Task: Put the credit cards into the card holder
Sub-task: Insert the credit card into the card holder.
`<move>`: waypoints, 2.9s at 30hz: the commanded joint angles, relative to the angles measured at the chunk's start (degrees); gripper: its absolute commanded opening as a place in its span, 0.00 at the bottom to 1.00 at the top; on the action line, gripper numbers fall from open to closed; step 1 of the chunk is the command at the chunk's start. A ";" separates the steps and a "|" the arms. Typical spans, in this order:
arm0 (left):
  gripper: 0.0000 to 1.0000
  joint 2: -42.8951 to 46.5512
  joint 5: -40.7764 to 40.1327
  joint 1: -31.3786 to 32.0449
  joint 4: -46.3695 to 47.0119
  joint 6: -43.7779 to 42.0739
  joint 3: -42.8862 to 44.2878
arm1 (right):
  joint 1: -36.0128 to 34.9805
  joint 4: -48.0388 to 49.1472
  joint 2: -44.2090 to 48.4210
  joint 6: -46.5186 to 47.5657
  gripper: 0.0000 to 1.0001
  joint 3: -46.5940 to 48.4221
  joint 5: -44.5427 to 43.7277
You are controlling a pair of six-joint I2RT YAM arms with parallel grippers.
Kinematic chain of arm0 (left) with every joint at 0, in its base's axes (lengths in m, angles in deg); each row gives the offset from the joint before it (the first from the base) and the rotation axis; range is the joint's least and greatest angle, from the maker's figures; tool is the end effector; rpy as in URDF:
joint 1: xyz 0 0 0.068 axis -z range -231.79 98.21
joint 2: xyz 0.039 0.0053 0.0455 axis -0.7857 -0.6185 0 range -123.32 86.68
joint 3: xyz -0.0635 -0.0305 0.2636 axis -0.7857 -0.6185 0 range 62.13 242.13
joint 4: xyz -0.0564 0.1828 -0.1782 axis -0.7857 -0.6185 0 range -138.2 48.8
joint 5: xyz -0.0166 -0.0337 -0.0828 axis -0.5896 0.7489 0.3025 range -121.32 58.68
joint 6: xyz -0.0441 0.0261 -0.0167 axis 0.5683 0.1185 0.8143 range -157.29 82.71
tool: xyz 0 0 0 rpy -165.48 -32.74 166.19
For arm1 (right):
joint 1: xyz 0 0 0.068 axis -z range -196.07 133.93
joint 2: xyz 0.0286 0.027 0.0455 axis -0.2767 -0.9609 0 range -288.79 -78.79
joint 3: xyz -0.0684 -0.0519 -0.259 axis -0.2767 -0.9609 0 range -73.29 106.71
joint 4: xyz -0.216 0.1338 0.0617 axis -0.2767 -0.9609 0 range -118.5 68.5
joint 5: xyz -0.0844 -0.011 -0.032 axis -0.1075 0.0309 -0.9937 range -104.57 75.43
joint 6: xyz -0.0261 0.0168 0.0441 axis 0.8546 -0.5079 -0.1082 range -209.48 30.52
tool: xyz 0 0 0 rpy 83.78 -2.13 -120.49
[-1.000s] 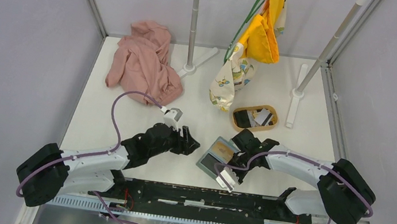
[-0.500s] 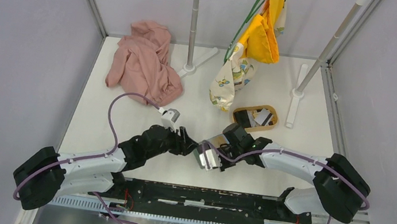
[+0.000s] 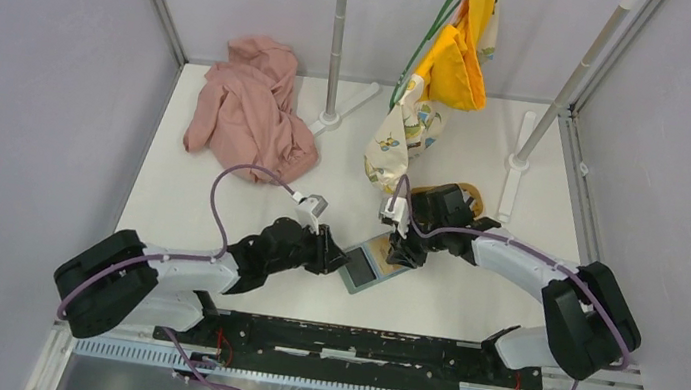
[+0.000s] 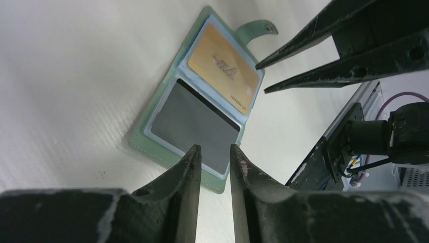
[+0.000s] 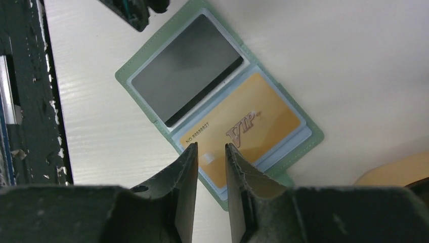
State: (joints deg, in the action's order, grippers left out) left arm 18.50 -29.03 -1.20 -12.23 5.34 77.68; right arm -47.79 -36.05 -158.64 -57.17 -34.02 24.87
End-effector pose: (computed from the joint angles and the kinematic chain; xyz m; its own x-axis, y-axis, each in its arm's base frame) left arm 0.1376 -0.1697 0.1564 -0.7260 -0.1824 -0.6630 0.4125 0.6559 -0.6322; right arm 0.2065 0.1542 0.1763 -0.2076 -0.6136 -0.7618 -0.9773 0.1631 0.1350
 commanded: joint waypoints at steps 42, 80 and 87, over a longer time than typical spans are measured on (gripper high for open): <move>0.24 -29.05 10.02 0.06 14.18 2.19 12.49 | 7.82 5.44 -12.04 -28.87 0.39 2.57 3.54; 0.24 -29.99 14.10 -1.99 29.30 6.49 6.27 | 12.20 21.92 -16.89 -47.40 0.33 -2.39 28.15; 0.23 -31.80 15.98 -2.99 34.41 8.47 5.05 | 11.36 23.44 -17.09 -49.02 0.32 -2.79 29.38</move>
State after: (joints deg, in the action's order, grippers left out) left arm -12.49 -14.91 -3.58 12.51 10.87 82.92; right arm -35.09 -15.24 -175.28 -104.64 -36.49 51.43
